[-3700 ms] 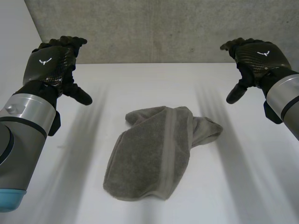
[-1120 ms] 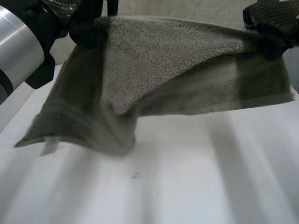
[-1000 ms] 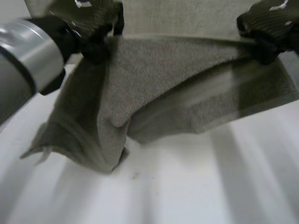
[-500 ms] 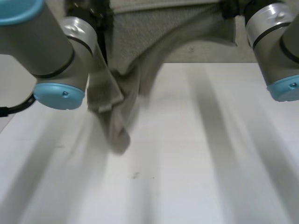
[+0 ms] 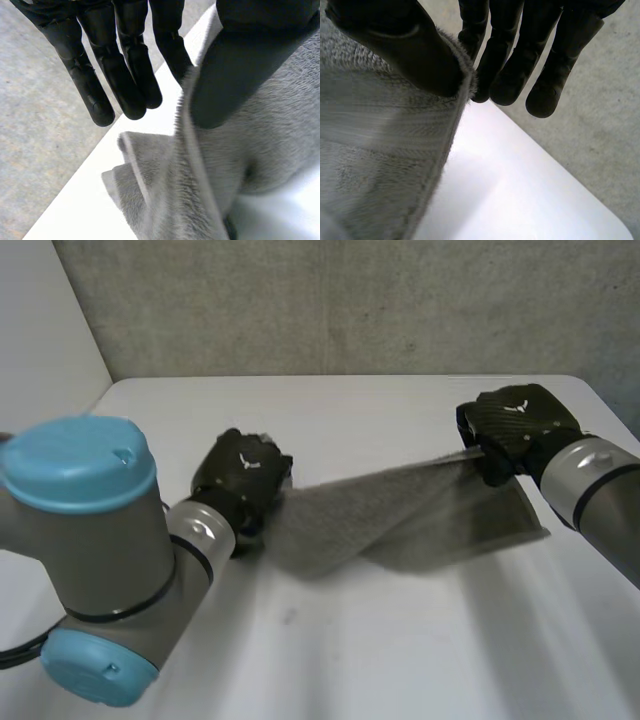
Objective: Fold the towel.
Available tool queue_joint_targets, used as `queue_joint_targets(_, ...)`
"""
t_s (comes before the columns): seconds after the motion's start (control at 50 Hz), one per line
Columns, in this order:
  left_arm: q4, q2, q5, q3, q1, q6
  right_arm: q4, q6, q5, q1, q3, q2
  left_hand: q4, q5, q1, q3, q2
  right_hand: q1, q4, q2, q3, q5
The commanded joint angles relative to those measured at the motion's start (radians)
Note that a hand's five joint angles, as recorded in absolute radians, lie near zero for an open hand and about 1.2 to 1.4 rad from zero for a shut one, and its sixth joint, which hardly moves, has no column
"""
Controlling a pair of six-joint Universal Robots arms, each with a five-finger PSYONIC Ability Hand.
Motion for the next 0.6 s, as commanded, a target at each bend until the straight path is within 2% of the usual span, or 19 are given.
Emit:
queue_joint_targets(0.02,0.112,-0.078,0.006,-0.010,-0.018,0.005,-0.085,0.014,-0.036,-0.044,0.078,0.013,-0.189,-0.189,-0.191,-0.191,-0.190,0.059,0.057,0.064,0.059,0.044)
queue_joint_targets(0.14,0.162,-0.107,0.003,-0.026,-0.020,-0.003,-0.152,0.011,-0.039,-0.084,0.087,0.049,-0.240,-0.239,-0.242,-0.242,-0.240,0.059,0.057,0.064,0.059,0.044)
queue_joint_targets(0.24,0.289,-0.109,-0.004,-0.084,-0.010,-0.028,-0.156,0.011,-0.044,-0.127,0.084,0.068,-0.243,-0.242,-0.245,-0.245,-0.243,0.059,0.057,0.064,0.059,0.044)
queue_joint_targets(0.32,0.326,-0.110,-0.001,-0.114,-0.009,-0.052,-0.161,0.016,-0.042,-0.153,0.083,0.095,-0.243,-0.242,-0.245,-0.245,-0.243,0.059,0.057,0.064,0.059,0.044)
queue_joint_targets(0.52,0.306,-0.115,-0.001,-0.139,-0.010,-0.098,-0.198,0.017,-0.019,-0.169,0.075,0.137,-0.243,-0.242,-0.245,-0.245,-0.243,0.059,0.057,0.064,0.059,0.044)
queue_joint_targets(0.6,0.271,-0.107,0.000,-0.142,-0.010,-0.156,-0.212,0.022,-0.009,-0.179,0.075,0.149,-0.243,-0.242,-0.245,-0.245,-0.243,0.059,0.057,0.064,0.059,0.044)
